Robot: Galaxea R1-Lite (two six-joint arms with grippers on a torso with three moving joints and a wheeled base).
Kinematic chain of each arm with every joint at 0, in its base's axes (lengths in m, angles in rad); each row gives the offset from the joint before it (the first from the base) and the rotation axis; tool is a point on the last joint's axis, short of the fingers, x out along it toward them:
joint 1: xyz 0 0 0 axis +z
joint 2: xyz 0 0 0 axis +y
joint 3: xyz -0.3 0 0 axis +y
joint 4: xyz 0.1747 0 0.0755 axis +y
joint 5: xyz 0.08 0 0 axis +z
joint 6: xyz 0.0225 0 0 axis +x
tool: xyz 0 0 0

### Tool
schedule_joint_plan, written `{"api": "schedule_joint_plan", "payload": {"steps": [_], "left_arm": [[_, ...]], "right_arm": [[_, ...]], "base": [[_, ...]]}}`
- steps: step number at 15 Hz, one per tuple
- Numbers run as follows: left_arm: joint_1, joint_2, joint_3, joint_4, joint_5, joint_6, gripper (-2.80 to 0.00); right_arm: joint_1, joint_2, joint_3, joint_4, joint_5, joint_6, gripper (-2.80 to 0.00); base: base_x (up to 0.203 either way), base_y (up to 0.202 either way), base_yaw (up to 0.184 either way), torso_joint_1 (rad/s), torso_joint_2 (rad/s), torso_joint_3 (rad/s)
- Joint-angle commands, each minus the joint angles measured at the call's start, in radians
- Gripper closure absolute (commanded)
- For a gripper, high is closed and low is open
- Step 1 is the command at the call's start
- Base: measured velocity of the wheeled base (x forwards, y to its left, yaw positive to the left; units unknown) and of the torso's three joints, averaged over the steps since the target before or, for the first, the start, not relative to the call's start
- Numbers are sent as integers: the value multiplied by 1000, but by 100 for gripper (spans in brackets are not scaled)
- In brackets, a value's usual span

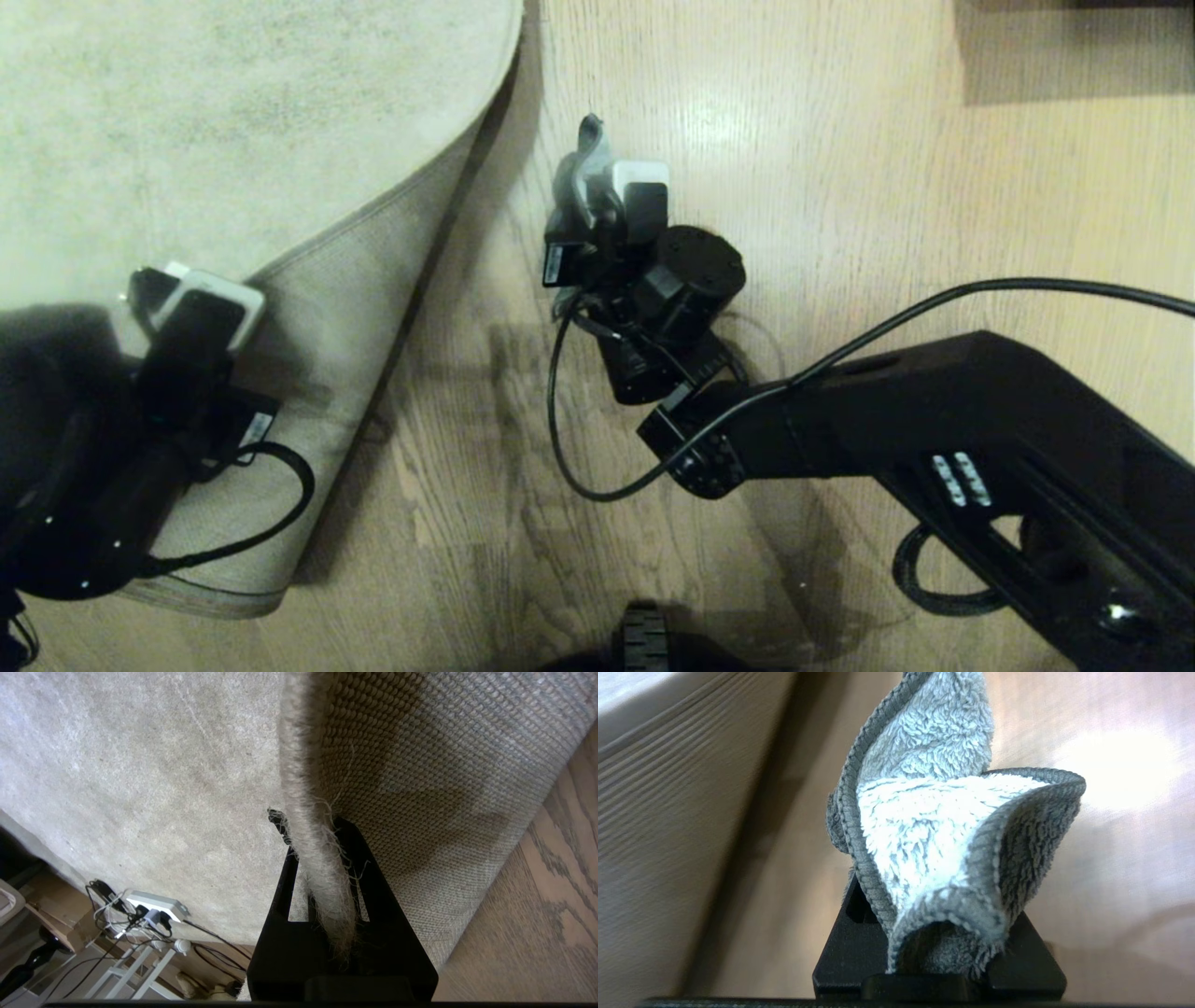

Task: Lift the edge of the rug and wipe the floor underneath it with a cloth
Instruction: Wipe the floor under the carpet with a rag

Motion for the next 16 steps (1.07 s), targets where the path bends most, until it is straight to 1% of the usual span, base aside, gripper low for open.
{"api": "schedule_joint_plan", "payload": {"steps": [1,5,8,13,16], "left_arm": [[-11,-22,13,-5,3,3,0],[-24,-55,59,-5,3,1,0],[-25,-59,65,-5,3,1,0],[-80,-56,65,-5,4,1,0],[-85,-54,65,-5,4,1,0]], "right_arm": [[-22,-90,113,-27,-2,-15,0],[-56,-209,286,-59,-2,-35,0],[-122,-291,385,-83,0,-73,0],[-218,-469,624,-101,2,-77,0],[-273,-586,777,-105,3,-76,0]], "base": [[0,0,0,0,0,0],[0,0,0,0,0,0],[0,0,0,0,0,0],[0,0,0,0,0,0],[0,0,0,0,0,0]]}}
